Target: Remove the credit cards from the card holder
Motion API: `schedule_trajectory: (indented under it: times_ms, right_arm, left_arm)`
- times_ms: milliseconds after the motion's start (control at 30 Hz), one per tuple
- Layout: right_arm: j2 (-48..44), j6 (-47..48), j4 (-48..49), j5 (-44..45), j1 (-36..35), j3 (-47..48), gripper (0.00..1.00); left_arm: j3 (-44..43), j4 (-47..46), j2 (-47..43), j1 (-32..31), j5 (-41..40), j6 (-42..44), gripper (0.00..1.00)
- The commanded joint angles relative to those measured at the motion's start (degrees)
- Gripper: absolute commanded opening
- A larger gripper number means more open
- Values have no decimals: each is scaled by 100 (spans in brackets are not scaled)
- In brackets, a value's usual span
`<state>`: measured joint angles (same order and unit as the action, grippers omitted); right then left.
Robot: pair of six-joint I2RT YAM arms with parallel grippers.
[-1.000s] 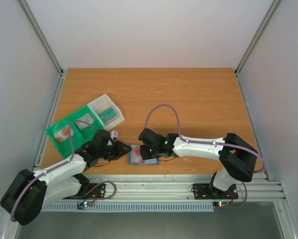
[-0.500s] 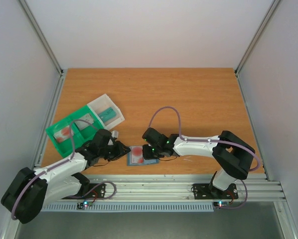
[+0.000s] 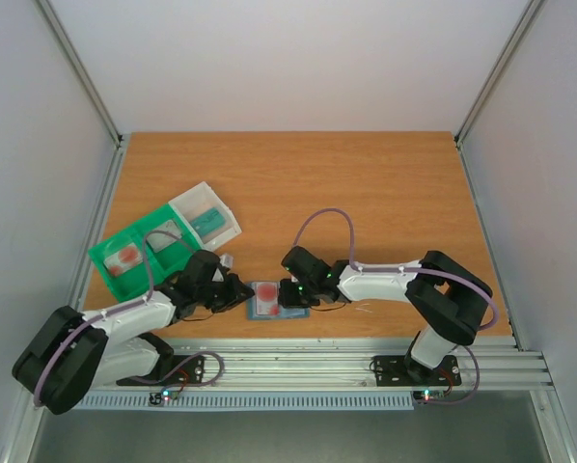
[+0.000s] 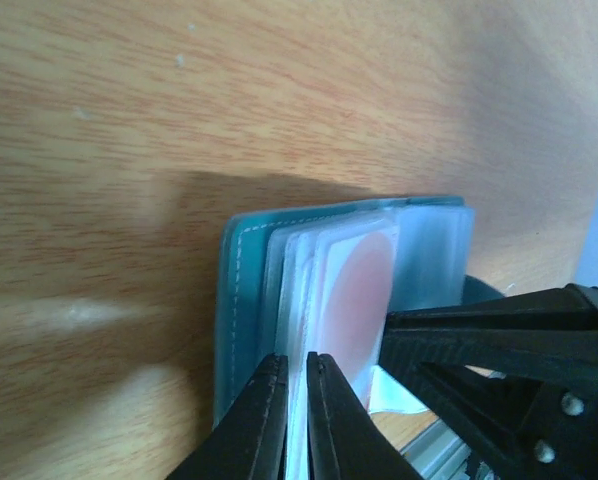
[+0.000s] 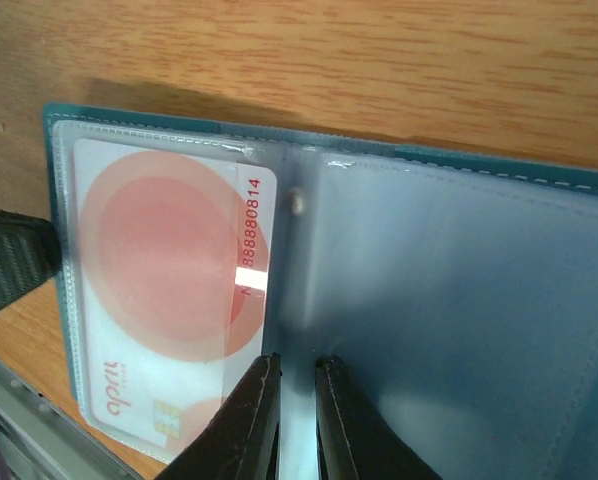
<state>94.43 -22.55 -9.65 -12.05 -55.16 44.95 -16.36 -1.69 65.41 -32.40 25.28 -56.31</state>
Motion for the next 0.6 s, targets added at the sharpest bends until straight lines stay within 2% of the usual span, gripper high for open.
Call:
schedule_trajectory:
  times_ms: [0,567]
  right_arm:
    - [8,-91,153,-37,136,-207,14]
    - [204,-162,512,-404,137,-127,16]
  left_arm:
    - [128,-314,154,-19,-84,159,7]
    - [142,-445,407,-20,-120,209,4]
